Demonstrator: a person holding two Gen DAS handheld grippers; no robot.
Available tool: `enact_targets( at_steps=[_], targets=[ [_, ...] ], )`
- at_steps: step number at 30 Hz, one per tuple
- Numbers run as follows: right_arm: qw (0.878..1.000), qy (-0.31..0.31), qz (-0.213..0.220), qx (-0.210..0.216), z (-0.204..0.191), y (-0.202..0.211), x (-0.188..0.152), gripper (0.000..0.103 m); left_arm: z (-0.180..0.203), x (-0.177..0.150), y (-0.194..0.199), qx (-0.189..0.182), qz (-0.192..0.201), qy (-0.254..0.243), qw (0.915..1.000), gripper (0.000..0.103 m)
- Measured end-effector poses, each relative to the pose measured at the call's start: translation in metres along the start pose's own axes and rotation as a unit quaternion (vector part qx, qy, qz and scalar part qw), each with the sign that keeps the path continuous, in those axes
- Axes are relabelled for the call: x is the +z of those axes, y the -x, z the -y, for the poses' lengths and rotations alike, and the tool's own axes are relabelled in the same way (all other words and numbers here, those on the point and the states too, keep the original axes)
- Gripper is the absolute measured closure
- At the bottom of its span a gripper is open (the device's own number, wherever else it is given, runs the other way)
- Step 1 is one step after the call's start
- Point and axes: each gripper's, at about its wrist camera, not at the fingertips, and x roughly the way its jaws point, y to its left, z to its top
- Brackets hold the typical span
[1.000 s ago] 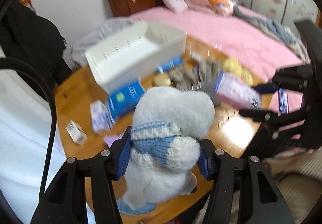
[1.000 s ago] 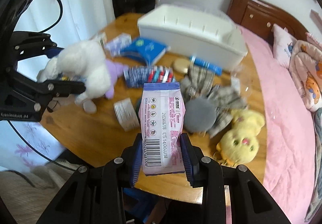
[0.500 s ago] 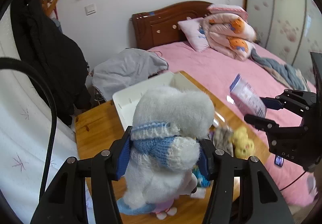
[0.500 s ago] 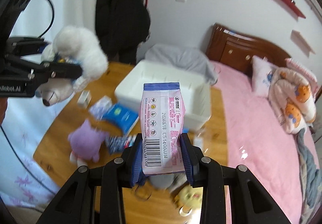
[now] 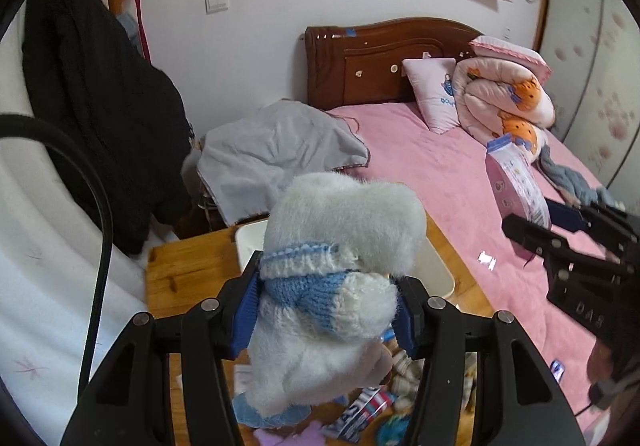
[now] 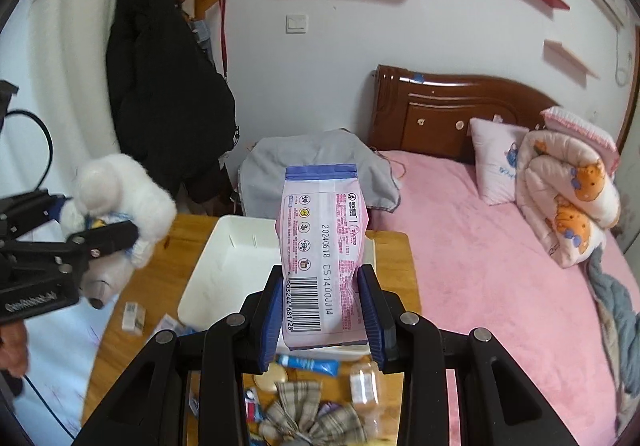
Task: Organize objects
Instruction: 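Carry the bear and pink packet over the white tray and release both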
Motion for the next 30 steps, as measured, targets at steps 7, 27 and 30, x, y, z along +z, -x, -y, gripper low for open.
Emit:
enact_targets(
  at_steps=[7, 27, 30],
  targets=[
    [1.000, -0.005, -0.022, 0.000, 0.003, -0.041, 0.014, 0.066, 0.008, 0.012, -0.044, -0.006, -0.010, 0.019, 0.9998, 0.044],
    [0.991, -0.054, -0.126, 0.000, 0.018, -0.145, -0.007, 0.066, 0.010, 0.008, -0.132, -0.011, -0.061, 0.109, 0.9922, 0.041],
    [0.988, -0.066, -0.138, 0.000, 0.021, -0.156, -0.012, 0.066, 0.013, 0.006, -0.142, -0.008, -0.069, 0.110, 0.9914, 0.041]
  ],
)
